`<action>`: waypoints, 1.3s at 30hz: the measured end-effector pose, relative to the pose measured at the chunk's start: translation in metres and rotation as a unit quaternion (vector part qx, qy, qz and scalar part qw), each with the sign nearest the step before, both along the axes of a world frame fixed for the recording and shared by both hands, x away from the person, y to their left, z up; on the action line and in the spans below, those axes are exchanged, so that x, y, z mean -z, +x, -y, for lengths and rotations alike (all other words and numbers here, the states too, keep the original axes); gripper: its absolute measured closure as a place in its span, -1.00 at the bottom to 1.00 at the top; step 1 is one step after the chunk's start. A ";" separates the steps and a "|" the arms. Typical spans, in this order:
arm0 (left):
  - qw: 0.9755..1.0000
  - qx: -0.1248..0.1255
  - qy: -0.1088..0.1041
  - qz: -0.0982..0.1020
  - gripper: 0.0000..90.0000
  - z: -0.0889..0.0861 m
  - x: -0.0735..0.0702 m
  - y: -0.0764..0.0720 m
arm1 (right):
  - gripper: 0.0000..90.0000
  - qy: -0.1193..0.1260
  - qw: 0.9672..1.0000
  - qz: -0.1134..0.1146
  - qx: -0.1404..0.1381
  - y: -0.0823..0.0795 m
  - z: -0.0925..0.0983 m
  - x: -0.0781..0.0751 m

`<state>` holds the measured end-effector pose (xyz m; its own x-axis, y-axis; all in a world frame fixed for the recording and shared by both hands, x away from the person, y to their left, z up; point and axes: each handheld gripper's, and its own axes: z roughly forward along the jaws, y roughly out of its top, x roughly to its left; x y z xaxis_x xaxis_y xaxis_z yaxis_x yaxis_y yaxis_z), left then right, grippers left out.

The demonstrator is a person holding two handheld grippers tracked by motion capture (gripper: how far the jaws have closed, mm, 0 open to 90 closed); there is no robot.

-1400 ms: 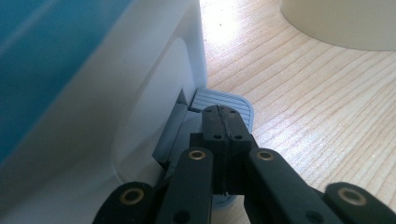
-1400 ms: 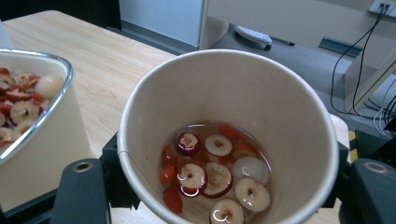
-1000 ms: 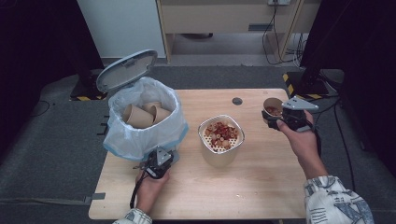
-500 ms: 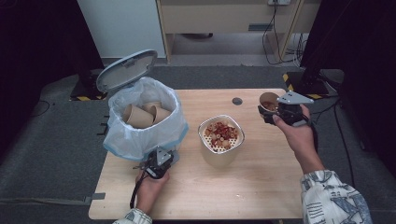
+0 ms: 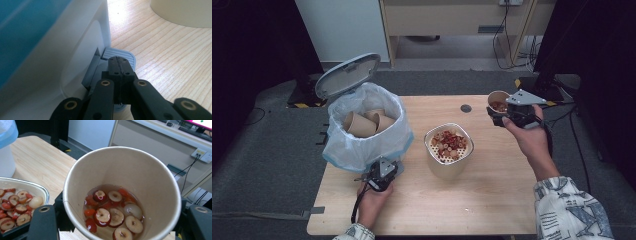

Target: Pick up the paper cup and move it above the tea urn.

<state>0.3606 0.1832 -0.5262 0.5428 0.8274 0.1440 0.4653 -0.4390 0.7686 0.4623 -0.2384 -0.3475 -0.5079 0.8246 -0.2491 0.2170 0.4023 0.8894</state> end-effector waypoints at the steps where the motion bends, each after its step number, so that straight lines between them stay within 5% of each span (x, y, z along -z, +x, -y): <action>1: 1.000 0.000 0.001 0.000 0.98 0.000 0.000 0.000 | -0.32 -0.005 1.000 0.004 -0.002 0.000 -0.002 -0.002; 39: 1.000 -0.001 -0.001 0.000 0.98 0.000 0.000 0.000 | -0.32 -0.022 0.999 0.007 -0.047 0.000 -0.030 -0.007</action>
